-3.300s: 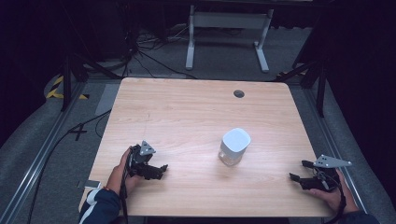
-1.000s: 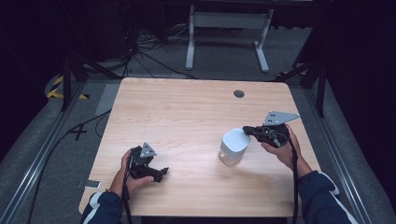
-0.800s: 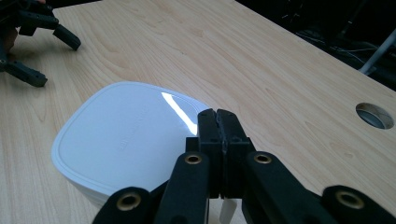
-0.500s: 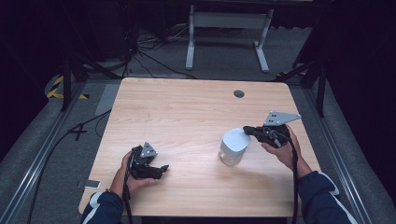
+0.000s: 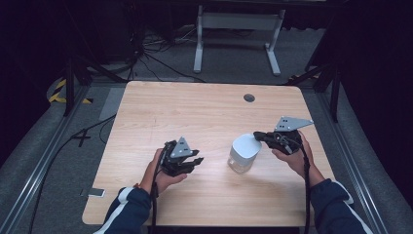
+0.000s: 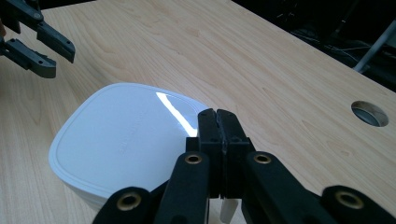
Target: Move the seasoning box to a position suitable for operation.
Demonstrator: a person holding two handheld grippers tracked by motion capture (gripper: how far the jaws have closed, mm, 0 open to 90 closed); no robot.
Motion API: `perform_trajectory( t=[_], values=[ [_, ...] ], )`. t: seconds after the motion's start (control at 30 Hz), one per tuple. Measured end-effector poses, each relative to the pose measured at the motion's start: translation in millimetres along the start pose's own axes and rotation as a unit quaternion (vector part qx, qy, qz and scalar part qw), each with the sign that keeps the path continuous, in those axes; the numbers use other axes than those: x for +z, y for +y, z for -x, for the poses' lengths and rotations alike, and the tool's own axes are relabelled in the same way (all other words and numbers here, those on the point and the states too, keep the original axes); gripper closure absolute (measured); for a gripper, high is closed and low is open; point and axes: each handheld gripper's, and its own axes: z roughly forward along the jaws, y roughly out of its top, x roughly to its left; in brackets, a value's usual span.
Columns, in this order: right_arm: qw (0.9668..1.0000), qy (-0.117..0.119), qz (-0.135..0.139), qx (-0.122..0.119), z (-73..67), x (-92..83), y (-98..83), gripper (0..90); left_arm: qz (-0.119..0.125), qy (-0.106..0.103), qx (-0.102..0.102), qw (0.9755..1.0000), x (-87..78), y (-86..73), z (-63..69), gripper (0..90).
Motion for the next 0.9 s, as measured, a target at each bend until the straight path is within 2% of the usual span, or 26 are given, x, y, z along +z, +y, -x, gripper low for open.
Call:
perform_trajectory(
  t=[0.13, 0.23, 0.43, 0.73, 0.9],
  values=[
    [1.0, 0.009, 0.003, 0.0, -0.1, 0.1, -0.2, 90.0, 0.011, -0.015, 0.032, 0.9993, 14.8, 21.9, 10.4, 73.5],
    [1.0, 0.006, 0.001, -0.006, -2.2, 1.0, 0.9, 90.0, 0.013, -0.027, 0.044, 0.9986, 22.6, 31.4, 15.1, 77.2],
    [1.0, 0.001, 0.005, 0.001, 0.7, 1.9, -0.2, 90.0, 0.026, -0.036, 0.051, 0.9977, 31.0, 43.1, 20.1, 77.8],
    [1.0, -0.004, 0.005, 0.006, 1.4, 2.7, -0.3, 90.0, 0.029, -0.042, 0.063, 0.9967, 36.7, 50.7, 25.6, 79.2],
    [0.9999, -0.01, -0.001, 0.012, 4.5, 4.6, -3.0, 90.0, 0.03, -0.047, 0.06, 0.9966, 39.1, 53.9, 26.5, 80.9]
  ],
)
